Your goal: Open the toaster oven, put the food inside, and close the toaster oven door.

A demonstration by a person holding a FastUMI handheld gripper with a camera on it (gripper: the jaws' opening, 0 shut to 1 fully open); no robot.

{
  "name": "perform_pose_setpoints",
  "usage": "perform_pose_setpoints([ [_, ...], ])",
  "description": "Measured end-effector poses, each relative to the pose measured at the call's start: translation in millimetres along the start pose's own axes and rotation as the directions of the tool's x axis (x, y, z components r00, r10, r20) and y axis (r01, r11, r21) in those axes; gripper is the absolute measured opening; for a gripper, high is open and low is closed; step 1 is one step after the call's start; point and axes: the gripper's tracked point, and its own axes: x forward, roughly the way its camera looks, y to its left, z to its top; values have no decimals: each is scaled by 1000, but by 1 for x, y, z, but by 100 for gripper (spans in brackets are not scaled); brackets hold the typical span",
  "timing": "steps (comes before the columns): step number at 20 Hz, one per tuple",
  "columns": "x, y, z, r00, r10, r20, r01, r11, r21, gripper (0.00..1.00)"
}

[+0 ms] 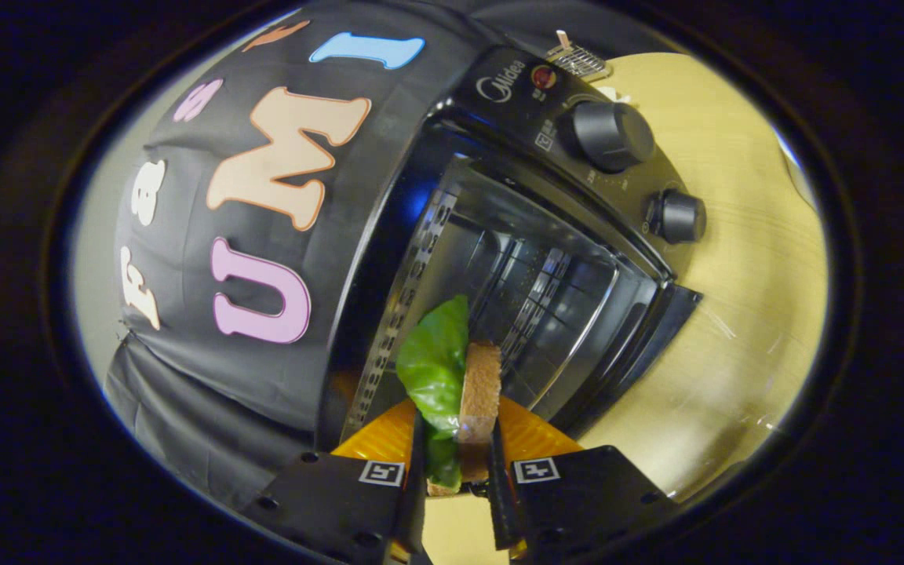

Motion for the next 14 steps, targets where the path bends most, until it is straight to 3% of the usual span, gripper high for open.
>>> perform_pose_setpoints([
  [5,14,-7,7,998,-31,58,32,999,-18,43],
  [7,16,-8,6,996,-47,74,54,994,-99,43],
  [10,15,-9,12,988,-95,119,124,955,-269,56],
  [14,10,-16,23,978,-139,158,191,902,-387,73],
])
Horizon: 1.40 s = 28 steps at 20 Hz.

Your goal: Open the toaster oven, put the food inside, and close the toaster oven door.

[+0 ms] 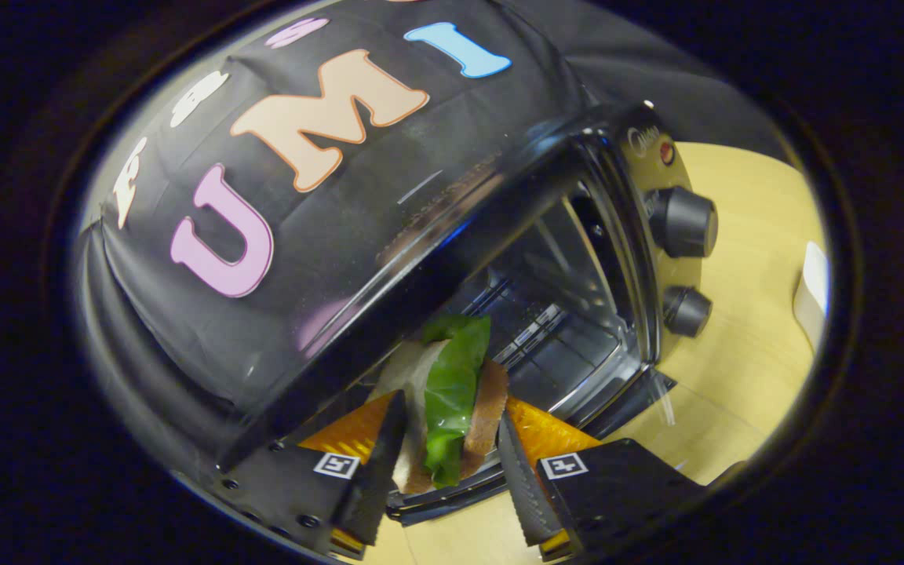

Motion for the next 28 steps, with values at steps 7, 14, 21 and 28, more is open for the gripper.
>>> perform_pose_setpoints([
  [7,-27,-20,31,992,-83,91,105,956,-274,100],
  [14,-83,-30,33,999,-35,18,39,942,-332,100],
  [21,-158,-53,13,987,-21,-157,-37,931,-362,99],
  [28,-197,-99,-38,931,-86,-356,-88,891,-445,100],
])
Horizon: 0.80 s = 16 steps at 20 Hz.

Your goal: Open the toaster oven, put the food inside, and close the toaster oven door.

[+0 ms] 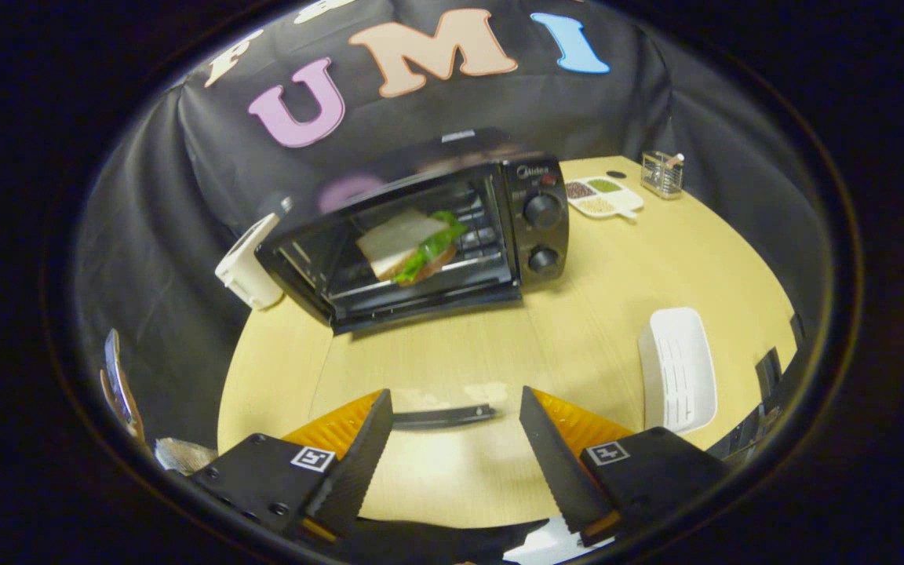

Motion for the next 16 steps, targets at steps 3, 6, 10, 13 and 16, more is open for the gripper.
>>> perform_pose_setpoints([
  [3,10,-2,-27,997,14,-76,-16,999,-30,100],
  [6,29,-8,-47,987,38,-158,-40,999,-10,100],
  [10,50,-18,-58,972,60,-227,-70,997,-35,100],
  [13,55,-17,-52,966,102,-238,-125,989,-82,100],
  [16,57,-22,-44,962,116,-248,-140,987,-84,100],
])
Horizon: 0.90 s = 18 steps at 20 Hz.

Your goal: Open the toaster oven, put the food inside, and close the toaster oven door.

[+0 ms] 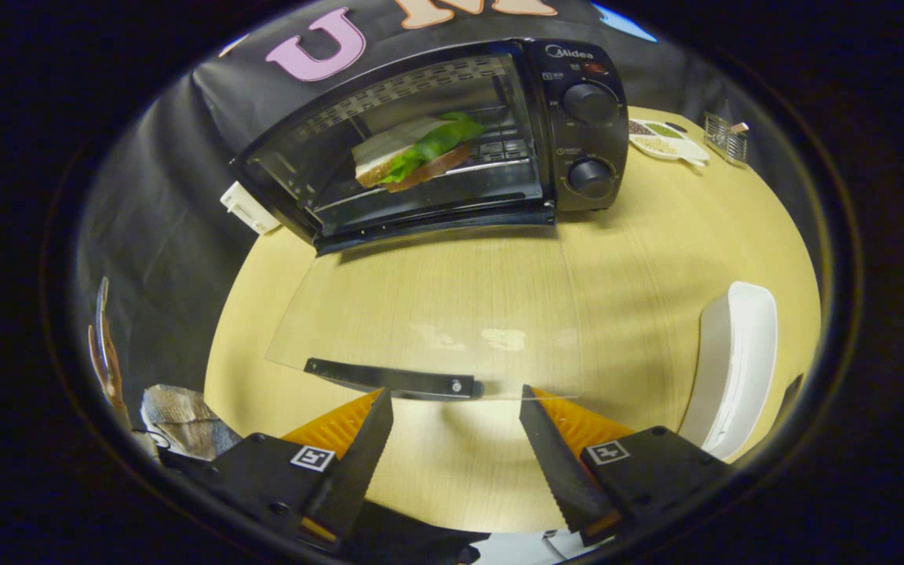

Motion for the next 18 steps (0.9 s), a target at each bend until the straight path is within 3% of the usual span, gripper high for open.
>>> perform_pose_setpoints([
  [6,-24,12,32,995,45,85,-54,993,105,99],
  [11,-36,28,93,967,98,237,-150,965,214,100],
  [18,-39,26,121,954,72,292,-145,961,236,100],
])
